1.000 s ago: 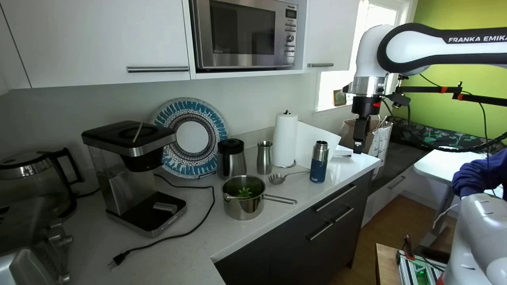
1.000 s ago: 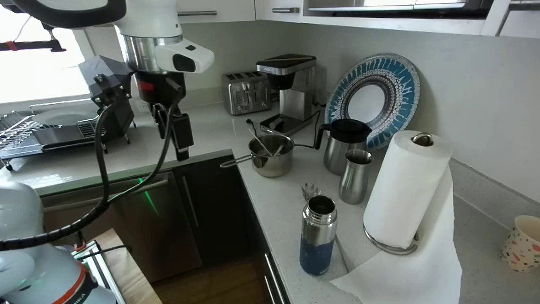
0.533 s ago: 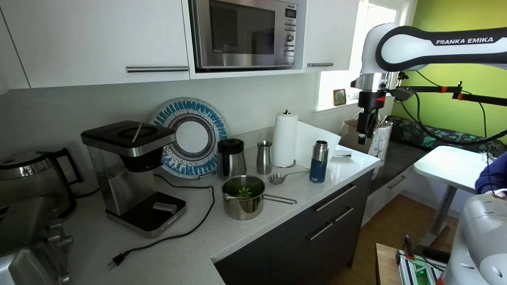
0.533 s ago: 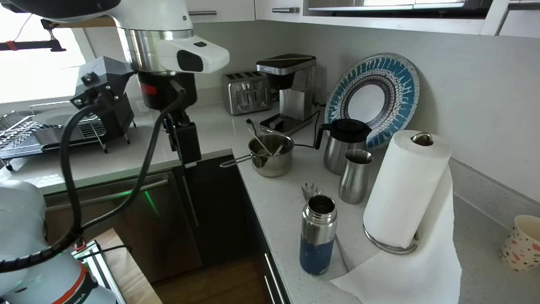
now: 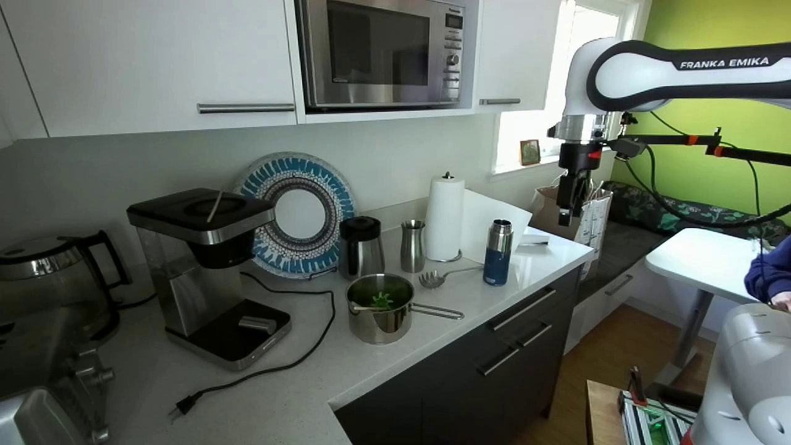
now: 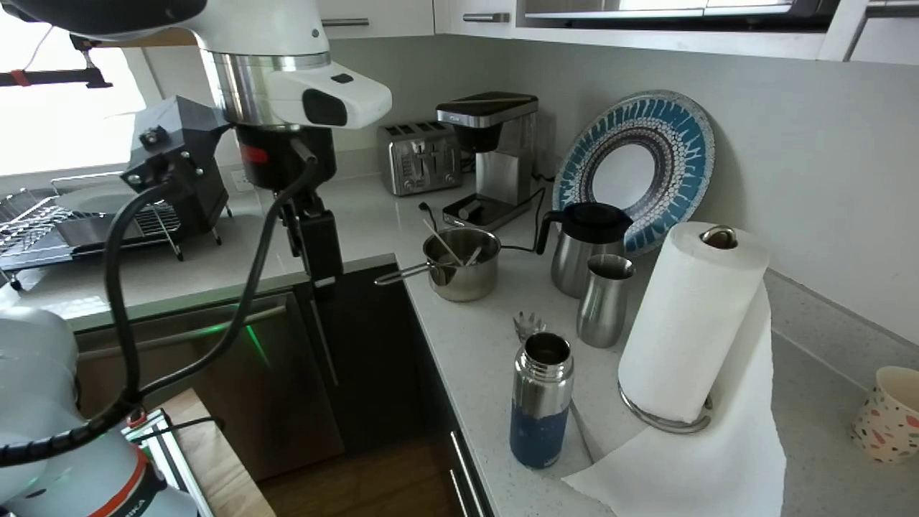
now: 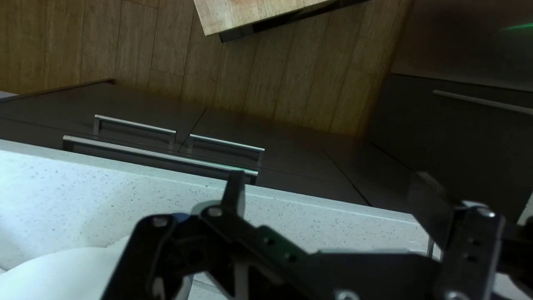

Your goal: Move the open flask to the left near the toaster

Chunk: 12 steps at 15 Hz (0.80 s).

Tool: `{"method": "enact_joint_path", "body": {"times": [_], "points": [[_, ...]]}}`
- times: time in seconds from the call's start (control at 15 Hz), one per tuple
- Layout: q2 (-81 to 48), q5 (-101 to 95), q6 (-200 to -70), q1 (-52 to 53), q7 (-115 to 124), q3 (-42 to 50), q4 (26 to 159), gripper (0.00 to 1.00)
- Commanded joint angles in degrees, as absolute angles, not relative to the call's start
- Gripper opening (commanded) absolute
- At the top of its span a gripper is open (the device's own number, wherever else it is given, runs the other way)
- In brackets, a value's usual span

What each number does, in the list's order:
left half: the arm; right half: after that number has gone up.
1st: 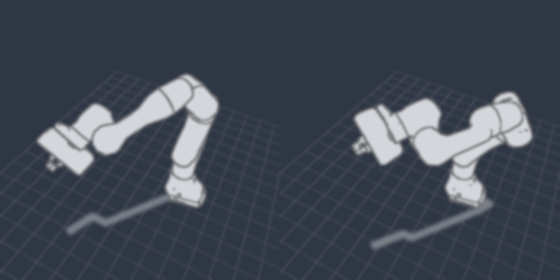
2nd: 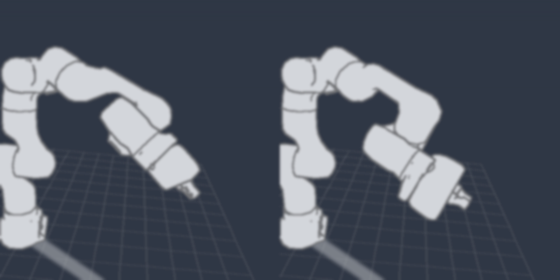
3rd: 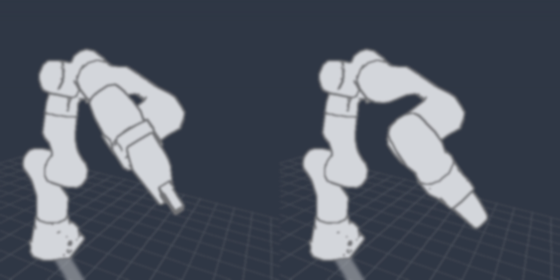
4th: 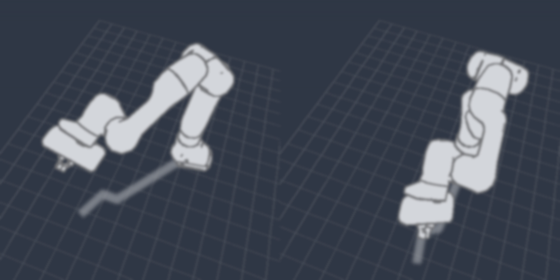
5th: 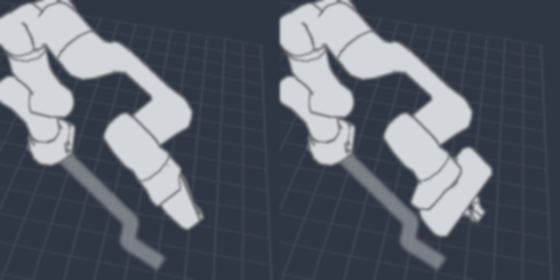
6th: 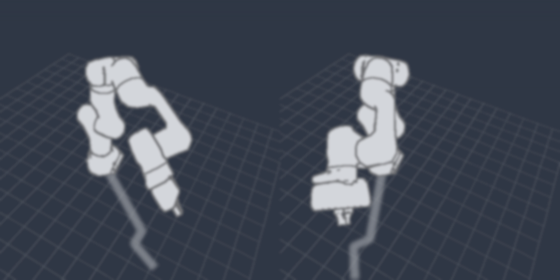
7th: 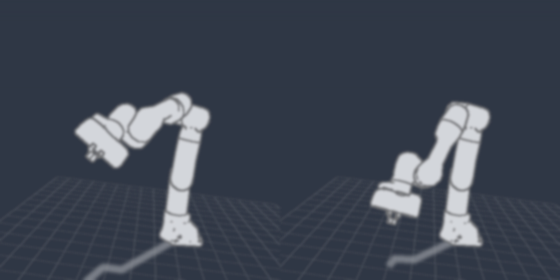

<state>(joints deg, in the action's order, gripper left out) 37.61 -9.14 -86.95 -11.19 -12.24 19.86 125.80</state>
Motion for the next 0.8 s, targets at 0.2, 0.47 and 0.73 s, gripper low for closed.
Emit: {"method": "enact_joint_path", "body": {"times": [0.2,0.47,0.73], "points": [[35.96,-6.76,-97.78,-9.34,-16.53,21.10,126.10,1.00],[29.78,-3.72,-105.74,-5.69,-25.82,21.95,122.62,1.00],[22.57,2.23,-103.13,-5.08,-32.25,25.14,116.28,1.00]]}}
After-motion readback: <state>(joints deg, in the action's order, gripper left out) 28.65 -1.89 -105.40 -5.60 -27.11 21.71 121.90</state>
